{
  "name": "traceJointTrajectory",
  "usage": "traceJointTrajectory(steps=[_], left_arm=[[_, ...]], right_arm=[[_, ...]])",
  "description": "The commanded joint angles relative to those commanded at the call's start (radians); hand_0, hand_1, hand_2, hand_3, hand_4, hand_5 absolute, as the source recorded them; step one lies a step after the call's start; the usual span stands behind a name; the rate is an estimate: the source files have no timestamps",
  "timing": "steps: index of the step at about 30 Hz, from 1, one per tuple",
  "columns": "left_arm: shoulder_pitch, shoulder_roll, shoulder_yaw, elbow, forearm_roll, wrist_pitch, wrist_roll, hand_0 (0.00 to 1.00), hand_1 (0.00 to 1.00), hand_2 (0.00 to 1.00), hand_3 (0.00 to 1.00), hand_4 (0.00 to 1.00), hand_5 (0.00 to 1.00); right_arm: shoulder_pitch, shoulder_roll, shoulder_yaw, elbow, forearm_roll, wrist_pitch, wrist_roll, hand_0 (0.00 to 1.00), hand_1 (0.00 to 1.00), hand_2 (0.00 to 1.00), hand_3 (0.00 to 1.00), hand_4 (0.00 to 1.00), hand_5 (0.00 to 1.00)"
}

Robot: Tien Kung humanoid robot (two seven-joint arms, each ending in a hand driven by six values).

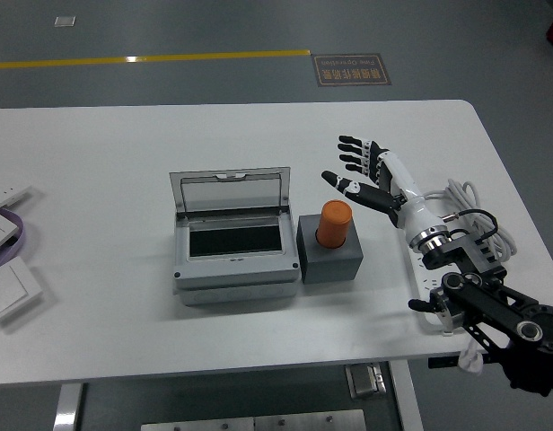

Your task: Pick up the cylinder from the cube,place it in the box,flap close box

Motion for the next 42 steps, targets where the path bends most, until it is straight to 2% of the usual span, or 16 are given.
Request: traceJointTrajectory(steps=[5, 6, 11, 12, 19, 22, 23, 24, 30, 35, 36, 41, 42], left_arm=[[0.005, -0.002, 0.008, -0.001, -0.006, 0.002, 0.000, 0.626, 0.590, 0.614, 0.654, 0.743, 0.297], [0.006, -0.003, 0.009, -0.001, -0.006, 0.002, 0.000, 0.626, 0.590, 0.614, 0.654, 0.743, 0.297], [0.009, -0.005, 0.015, -0.003, -0.009, 0.004, -0.002, 0.626, 0.590, 0.614, 0.654, 0.743, 0.297], [0.009, -0.005, 0.016, -0.003, -0.009, 0.004, -0.003, 0.625, 0.590, 0.614, 0.654, 0.743, 0.296], [0.011, -0.009, 0.015, -0.004, -0.009, 0.005, -0.004, 0.626, 0.590, 0.614, 0.655, 0.743, 0.295], [0.011, -0.009, 0.014, -0.004, -0.008, 0.005, -0.005, 0.626, 0.590, 0.614, 0.655, 0.743, 0.295], [0.011, -0.009, 0.013, -0.004, -0.007, 0.005, -0.005, 0.626, 0.590, 0.614, 0.655, 0.743, 0.295], [0.011, -0.010, 0.011, -0.004, -0.006, 0.005, -0.005, 0.625, 0.590, 0.614, 0.655, 0.743, 0.294], [0.012, -0.013, 0.006, -0.003, -0.004, 0.005, -0.004, 0.625, 0.590, 0.614, 0.655, 0.744, 0.296], [0.011, -0.014, 0.001, -0.002, -0.001, 0.004, -0.003, 0.625, 0.590, 0.614, 0.655, 0.744, 0.296], [0.010, -0.014, 0.000, -0.002, -0.001, 0.004, -0.003, 0.625, 0.590, 0.613, 0.655, 0.743, 0.296], [0.007, -0.014, -0.005, -0.002, 0.001, 0.004, -0.003, 0.625, 0.590, 0.613, 0.655, 0.743, 0.296], [0.007, -0.014, -0.006, -0.002, 0.002, 0.004, -0.003, 0.625, 0.590, 0.613, 0.655, 0.744, 0.295]], right_arm=[[-0.005, -0.009, 0.039, 0.015, -0.073, -0.001, -0.059, 0.883, 0.814, 0.852, 0.830, 0.998, 0.320], [-0.004, -0.011, 0.048, 0.020, -0.091, 0.002, -0.074, 0.875, 0.805, 0.793, 0.789, 0.952, 0.285], [0.006, -0.026, 0.098, 0.045, -0.213, 0.019, -0.157, 0.875, 0.805, 0.793, 0.789, 0.952, 0.285], [0.008, -0.029, 0.107, 0.047, -0.236, 0.023, -0.171, 0.866, 0.799, 0.784, 0.764, 0.964, 0.320], [0.038, -0.050, 0.179, 0.064, -0.379, 0.100, -0.306, 0.868, 0.801, 0.791, 0.775, 0.973, 0.329], [0.049, -0.057, 0.194, 0.060, -0.392, 0.110, -0.323, 0.868, 0.801, 0.791, 0.775, 0.973, 0.329], [0.050, -0.058, 0.197, 0.055, -0.379, 0.107, -0.313, 0.868, 0.801, 0.791, 0.775, 0.973, 0.329], [0.049, -0.058, 0.200, 0.049, -0.360, 0.102, -0.296, 0.870, 0.804, 0.792, 0.784, 0.972, 0.386], [0.029, -0.045, 0.187, 0.016, -0.234, 0.058, -0.166, 0.866, 0.800, 0.790, 0.781, 0.975, 0.377], [0.013, -0.025, 0.135, -0.003, -0.128, 0.019, -0.047, 0.866, 0.800, 0.790, 0.781, 0.975, 0.377], [0.011, -0.020, 0.121, -0.006, -0.108, 0.012, -0.025, 0.807, 0.770, 0.747, 0.717, 0.971, 0.344], [0.000, 0.002, 0.031, -0.027, 0.002, -0.004, 0.088, 0.807, 0.770, 0.747, 0.717, 0.971, 0.344], [-0.001, 0.006, 0.013, -0.031, 0.021, -0.003, 0.105, 0.750, 0.737, 0.728, 0.707, 0.955, 0.330]])
